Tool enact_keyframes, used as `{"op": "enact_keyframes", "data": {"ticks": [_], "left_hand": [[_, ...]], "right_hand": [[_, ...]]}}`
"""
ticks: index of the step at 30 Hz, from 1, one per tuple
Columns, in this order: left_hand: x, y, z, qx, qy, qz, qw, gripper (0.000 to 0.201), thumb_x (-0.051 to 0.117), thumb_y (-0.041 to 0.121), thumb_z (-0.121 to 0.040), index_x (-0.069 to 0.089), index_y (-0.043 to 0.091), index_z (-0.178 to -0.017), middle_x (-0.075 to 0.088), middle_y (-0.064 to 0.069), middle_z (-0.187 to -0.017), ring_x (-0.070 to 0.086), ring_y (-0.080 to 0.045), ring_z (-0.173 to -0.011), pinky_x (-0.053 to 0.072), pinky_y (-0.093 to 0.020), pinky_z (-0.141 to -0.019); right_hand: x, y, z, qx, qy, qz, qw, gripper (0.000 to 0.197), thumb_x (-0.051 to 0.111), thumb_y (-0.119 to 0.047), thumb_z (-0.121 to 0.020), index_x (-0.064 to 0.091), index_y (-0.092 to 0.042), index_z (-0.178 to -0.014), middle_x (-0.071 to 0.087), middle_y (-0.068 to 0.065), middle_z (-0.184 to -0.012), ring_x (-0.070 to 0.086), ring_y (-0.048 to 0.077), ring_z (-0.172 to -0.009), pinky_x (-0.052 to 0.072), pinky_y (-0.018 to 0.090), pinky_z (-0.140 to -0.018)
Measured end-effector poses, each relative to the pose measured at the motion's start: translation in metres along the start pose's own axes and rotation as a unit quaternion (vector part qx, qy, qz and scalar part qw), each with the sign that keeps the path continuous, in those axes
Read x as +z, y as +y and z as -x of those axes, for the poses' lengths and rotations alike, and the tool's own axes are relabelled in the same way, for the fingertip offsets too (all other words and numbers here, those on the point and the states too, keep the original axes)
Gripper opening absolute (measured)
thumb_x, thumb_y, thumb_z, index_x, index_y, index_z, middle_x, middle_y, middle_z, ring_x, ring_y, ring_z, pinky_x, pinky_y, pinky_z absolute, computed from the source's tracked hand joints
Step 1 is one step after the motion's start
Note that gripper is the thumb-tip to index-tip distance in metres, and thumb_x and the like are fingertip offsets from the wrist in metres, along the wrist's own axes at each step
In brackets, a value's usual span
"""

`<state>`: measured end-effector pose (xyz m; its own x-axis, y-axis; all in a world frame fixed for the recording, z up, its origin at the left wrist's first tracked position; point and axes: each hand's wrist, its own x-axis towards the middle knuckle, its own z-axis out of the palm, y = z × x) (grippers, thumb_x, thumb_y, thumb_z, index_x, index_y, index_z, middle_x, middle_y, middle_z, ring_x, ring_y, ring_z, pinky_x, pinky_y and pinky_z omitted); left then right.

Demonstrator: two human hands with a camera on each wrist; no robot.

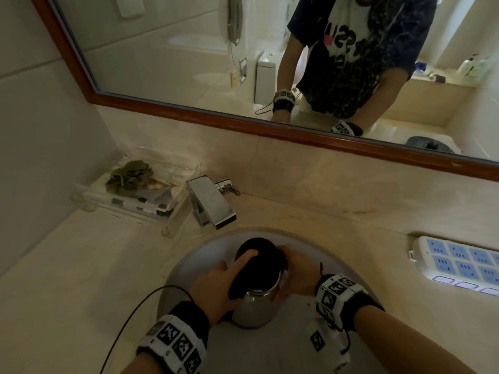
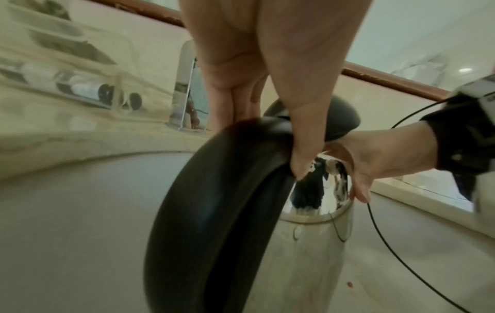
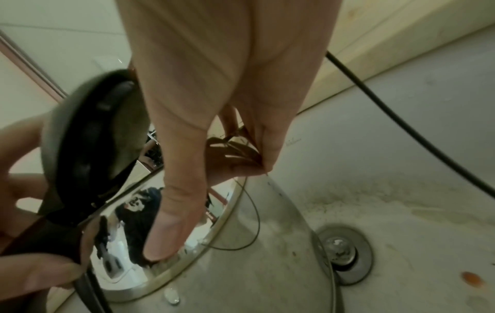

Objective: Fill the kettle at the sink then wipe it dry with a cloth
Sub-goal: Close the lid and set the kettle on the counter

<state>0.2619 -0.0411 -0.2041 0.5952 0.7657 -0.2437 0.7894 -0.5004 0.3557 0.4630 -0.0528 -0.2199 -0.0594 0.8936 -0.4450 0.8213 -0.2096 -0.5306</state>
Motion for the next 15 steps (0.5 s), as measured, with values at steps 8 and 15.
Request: {"op": "enact_keyframes", "data": {"ticks": [8,15], "left_hand": [[-0.007,0.009,-0.019,-0.033,-0.105,-0.077,0.991,0.081,0.057,0.026,-0.084,0.002,0.040,-0.143,0.045,-0.019,-0.124,0.055,-0.036,-0.103,0.046,-0.038,-0.085],[-0.011,0.007,-0.016,-0.015,-0.096,-0.055,0.994,0.081,0.055,0.032,-0.086,-0.002,0.041,-0.143,0.047,-0.016,-0.120,0.054,-0.033,-0.103,0.043,-0.034,-0.085]], "right_hand": [[0.001,-0.001,-0.003,-0.006,0.007,0.005,1.000,0.097,0.087,-0.027,-0.061,0.036,-0.014,-0.142,0.051,0.006,-0.138,0.051,0.024,-0.126,0.044,0.035,-0.105],[0.002,0.002,-0.001,-0.013,-0.011,-0.012,1.000,0.101,0.088,-0.032,-0.059,0.034,-0.013,-0.141,0.047,0.005,-0.141,0.047,0.028,-0.129,0.042,0.042,-0.107]]}}
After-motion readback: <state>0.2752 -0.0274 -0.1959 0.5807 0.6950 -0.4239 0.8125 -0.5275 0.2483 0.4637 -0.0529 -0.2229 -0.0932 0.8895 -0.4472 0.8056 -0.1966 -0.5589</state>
